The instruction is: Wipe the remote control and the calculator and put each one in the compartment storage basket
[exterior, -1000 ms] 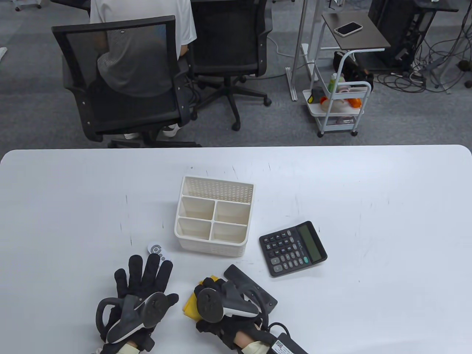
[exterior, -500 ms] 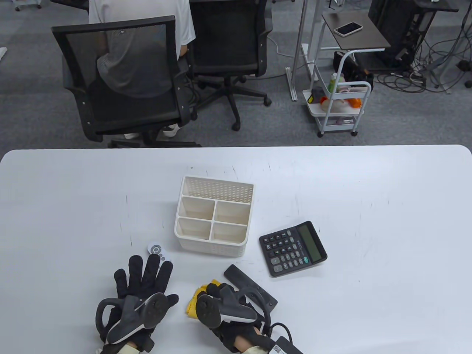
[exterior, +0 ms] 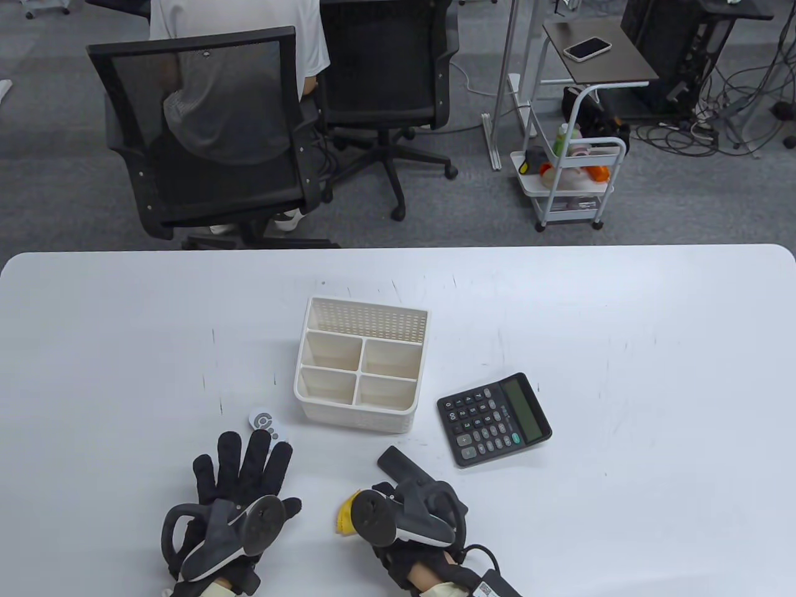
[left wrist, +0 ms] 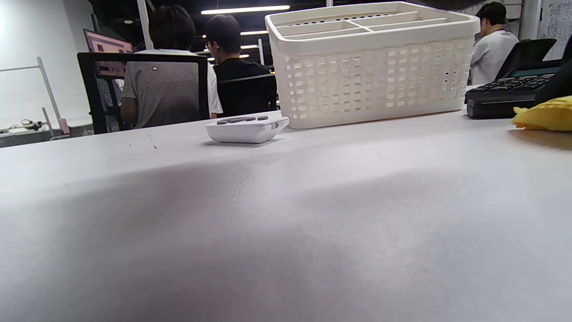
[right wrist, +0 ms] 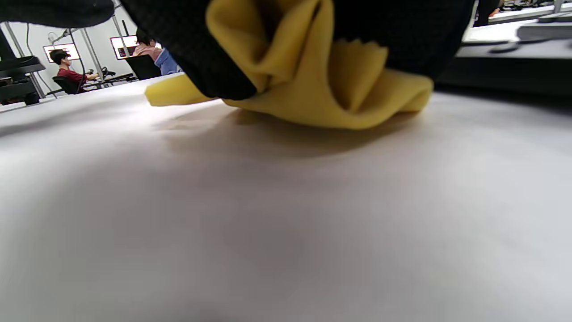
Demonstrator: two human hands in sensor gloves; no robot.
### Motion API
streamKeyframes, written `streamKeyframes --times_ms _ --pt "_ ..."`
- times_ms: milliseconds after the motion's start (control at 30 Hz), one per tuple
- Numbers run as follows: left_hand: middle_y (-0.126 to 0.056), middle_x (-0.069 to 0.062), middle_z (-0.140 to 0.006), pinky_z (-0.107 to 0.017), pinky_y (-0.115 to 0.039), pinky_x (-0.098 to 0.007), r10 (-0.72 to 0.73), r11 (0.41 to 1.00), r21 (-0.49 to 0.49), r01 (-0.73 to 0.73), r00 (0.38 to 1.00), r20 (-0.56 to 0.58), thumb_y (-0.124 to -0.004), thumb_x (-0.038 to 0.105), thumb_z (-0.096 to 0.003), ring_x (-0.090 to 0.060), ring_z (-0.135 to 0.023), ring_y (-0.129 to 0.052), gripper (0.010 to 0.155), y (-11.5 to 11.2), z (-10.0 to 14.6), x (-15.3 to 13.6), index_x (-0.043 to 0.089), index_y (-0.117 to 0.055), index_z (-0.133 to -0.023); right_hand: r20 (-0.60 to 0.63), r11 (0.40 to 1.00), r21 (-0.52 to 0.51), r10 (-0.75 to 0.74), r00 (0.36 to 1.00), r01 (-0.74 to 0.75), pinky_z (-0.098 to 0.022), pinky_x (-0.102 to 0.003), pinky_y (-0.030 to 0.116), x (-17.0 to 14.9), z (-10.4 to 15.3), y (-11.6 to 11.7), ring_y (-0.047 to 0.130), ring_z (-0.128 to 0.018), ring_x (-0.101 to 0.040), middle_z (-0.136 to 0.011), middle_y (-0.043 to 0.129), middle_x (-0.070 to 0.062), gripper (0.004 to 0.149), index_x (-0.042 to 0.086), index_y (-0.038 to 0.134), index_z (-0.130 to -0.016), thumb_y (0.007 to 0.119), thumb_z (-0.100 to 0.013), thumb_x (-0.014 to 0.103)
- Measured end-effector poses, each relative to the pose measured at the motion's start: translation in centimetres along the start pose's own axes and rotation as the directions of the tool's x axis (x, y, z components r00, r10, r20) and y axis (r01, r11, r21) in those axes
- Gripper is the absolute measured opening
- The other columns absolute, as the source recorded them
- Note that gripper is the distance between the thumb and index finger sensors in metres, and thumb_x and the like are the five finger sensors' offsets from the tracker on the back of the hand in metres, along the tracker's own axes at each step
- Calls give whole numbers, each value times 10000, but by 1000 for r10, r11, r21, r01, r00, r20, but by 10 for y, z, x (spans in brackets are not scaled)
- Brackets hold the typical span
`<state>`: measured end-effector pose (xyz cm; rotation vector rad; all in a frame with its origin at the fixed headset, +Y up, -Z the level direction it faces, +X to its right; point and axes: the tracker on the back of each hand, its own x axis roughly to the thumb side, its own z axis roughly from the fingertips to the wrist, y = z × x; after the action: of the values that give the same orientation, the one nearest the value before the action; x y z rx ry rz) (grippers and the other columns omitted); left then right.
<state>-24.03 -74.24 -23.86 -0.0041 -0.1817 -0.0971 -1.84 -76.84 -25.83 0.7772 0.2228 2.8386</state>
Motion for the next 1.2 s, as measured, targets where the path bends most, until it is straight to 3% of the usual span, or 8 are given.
streamKeyframes --times_ms 233,433,600,900,1200 --pt "-199 -34 -1217 -720 -308 -735 5 1000 0 -5 1000 -4 -585 624 -508 -481 -1097 -149 752 0 0 0 358 -236 -1119 -48 963 -148 -234 971 225 -467 -491 792 -25 17 -32 867 -645 -342 -886 809 -210 450 91 811 -951 835 -509 176" --pt "-197 -35 -1217 -722 -307 -734 7 1000 -8 -7 1000 -8 -584 624 -509 -480 -1097 -149 752 -1 1 -1 357 -234 -1118 13 871 -317 -391 920 375 -469 -491 789 -40 34 -57 867 -648 -340 -885 809 -209 453 89 806 -956 831 -512 178" --pt "-197 -34 -1217 -721 -313 -732 9 1000 -17 -9 1000 -12 -584 624 -509 -482 -1097 -151 752 -1 2 -2 357 -232 -1118 108 761 -444 -479 871 474 -475 -492 786 -46 45 -68 864 -655 -336 -893 803 -205 453 96 799 -961 826 -517 183" --pt "-199 -34 -1216 -726 -327 -726 15 998 -55 -17 999 -38 -583 624 -509 -479 -1099 -165 754 -2 3 -6 356 -227 -1117 246 595 -607 -489 837 526 -488 -502 775 -45 64 -81 859 -666 -330 -902 795 -199 454 106 790 -967 820 -522 189" --pt "-272 -68 -1212 -742 -476 -653 77 989 -119 -90 990 -115 -637 589 -513 -469 -1103 -359 776 1 -13 -32 320 -235 -1119 252 564 -623 -512 821 542 -480 -495 782 -47 67 -83 865 -657 -326 -895 804 -194 456 102 792 -967 821 -522 191"
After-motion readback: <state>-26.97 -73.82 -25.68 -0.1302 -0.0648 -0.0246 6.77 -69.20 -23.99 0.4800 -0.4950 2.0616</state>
